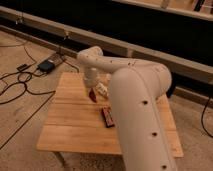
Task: Place the pepper on the white sponge
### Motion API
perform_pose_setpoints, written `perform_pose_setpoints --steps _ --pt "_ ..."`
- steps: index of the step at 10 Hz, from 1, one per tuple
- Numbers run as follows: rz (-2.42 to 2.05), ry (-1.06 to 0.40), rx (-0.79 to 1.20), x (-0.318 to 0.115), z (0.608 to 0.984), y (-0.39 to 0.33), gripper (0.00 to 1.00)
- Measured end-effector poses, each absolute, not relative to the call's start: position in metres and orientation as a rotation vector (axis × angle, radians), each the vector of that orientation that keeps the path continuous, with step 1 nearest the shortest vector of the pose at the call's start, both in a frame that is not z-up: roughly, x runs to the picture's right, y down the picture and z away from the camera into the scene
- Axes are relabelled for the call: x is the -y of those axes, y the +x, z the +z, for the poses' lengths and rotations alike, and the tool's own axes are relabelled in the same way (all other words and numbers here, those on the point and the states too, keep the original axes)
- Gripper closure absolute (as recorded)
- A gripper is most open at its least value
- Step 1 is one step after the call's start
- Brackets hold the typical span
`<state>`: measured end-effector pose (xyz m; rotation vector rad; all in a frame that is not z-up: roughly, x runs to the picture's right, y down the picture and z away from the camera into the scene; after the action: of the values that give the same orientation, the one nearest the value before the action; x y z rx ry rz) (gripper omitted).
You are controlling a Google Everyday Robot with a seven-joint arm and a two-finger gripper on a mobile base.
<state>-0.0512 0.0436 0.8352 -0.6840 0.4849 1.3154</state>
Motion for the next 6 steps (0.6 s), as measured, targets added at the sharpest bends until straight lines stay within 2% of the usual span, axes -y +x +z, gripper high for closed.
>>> perform_pose_setpoints --steps 3,6 --pt "1.394 -0.65 -0.516 -0.064 0.795 -0.015 0.85" --pt "1.475 -0.63 -0.581 -0.105 0.761 0.028 0.85"
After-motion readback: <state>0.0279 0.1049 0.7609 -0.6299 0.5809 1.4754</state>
